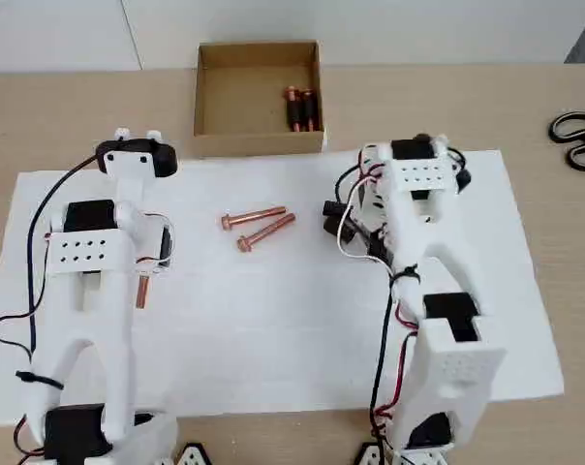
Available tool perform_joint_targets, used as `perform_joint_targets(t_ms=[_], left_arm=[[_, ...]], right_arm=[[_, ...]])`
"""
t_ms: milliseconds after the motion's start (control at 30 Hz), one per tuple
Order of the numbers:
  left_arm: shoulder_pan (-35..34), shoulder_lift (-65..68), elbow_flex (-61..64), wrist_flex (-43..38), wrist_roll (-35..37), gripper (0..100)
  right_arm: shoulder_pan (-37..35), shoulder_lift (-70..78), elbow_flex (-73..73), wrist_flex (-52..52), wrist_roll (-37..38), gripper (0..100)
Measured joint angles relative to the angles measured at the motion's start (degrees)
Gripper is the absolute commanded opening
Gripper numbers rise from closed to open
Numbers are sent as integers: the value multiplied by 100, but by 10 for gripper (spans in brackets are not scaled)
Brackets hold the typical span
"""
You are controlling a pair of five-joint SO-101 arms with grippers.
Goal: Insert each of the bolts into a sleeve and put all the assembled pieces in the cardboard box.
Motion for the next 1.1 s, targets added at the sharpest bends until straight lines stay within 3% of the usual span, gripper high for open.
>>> perform_joint_targets(t_ms=[200,500,700,1100], left_arm=[[0,0,0,0,-18,6],[62,0,-325,-9,-18,6],[404,0,-782,-176,-18,6],[879,0,-993,105,431,6]], right_arm=[[-18,-730,0,35,220,3],[-158,-2066,0,-308,2866,2],[-176,-3077,0,-466,3851,2],[-466,-4853,615,-246,4009,2]])
